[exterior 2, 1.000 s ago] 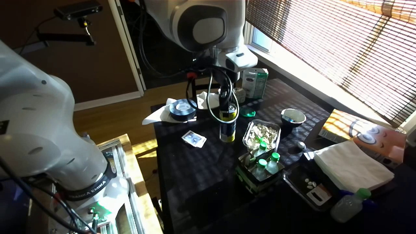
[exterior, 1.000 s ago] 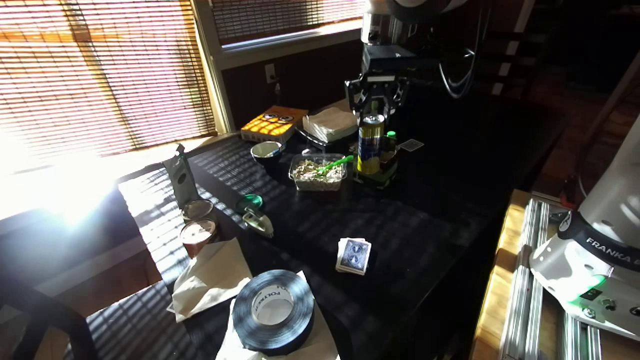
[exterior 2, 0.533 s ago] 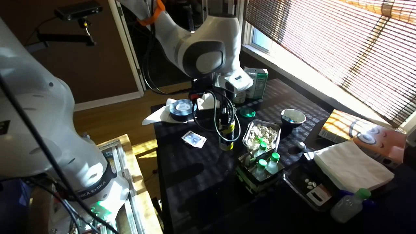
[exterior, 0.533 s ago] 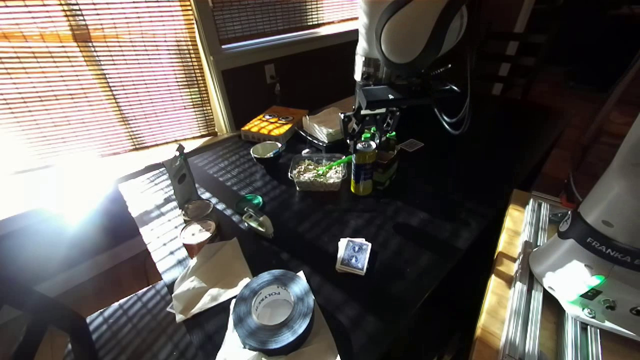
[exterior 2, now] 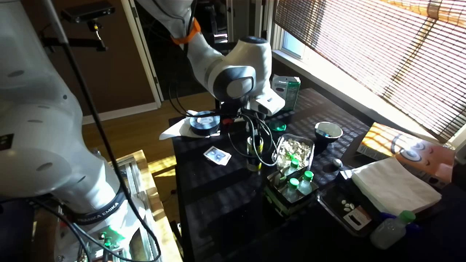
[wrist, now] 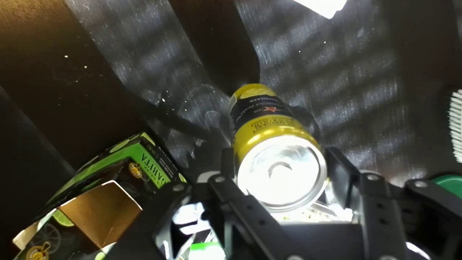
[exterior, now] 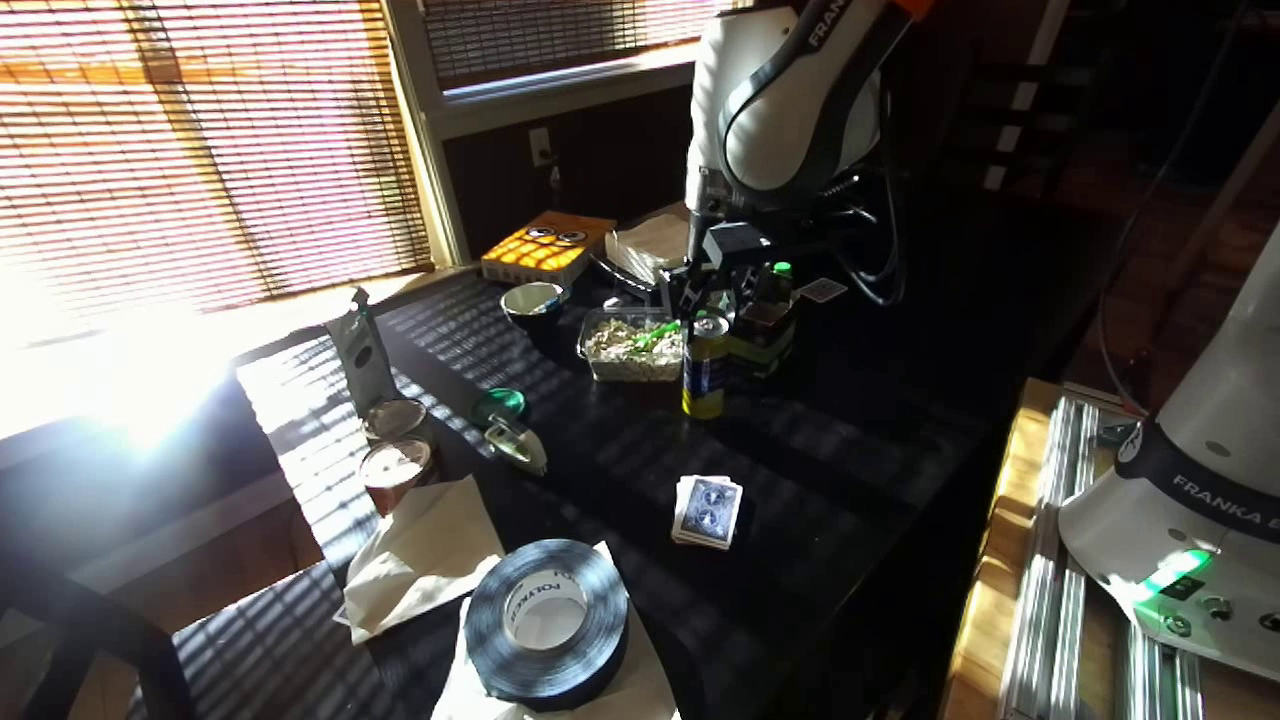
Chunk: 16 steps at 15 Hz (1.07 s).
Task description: Remove the can from the holder
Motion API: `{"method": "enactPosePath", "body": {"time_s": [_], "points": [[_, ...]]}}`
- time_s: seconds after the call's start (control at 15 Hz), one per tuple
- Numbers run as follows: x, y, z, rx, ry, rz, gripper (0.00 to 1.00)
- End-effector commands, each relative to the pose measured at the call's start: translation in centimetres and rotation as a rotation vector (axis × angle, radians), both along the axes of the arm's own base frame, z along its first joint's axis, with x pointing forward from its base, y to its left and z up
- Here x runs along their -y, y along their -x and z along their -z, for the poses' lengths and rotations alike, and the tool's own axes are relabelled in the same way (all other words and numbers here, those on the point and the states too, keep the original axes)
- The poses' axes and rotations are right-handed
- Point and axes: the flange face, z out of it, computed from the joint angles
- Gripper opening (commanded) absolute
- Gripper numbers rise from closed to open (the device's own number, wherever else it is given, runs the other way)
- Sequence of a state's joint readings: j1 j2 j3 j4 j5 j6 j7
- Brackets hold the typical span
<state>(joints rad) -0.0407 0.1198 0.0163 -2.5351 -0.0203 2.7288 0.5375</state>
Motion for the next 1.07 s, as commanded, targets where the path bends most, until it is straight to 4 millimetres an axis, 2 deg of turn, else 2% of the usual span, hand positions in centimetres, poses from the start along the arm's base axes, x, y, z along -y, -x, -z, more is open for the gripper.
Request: {"method": "enactPosePath", "body": {"time_s": [0.0, 0.53, 0.6, 0.67, 0.8, 0.87, 1.0], "points": [[-0.2, -1.6, 0.4, 0.012, -0.016, -0.035, 0.38], [0.0, -2.5, 1.1, -0.001, -0.035, -0.056, 0.38], [-0.1, -2.4, 1.0, -0.007, -0.038, -0.055, 0.67], [-0.1, -2.3, 0.8, -0.021, -0.044, -0.058, 0.89], [-0.2, -1.9, -0.4, -0.025, -0.063, -0.056, 0.93], [-0.1, -1.5, -1.1, -0.029, -0.076, -0.049, 0.99], [0.7, -0.5, -3.2, -0.03, -0.095, -0.031, 1.0]]}}
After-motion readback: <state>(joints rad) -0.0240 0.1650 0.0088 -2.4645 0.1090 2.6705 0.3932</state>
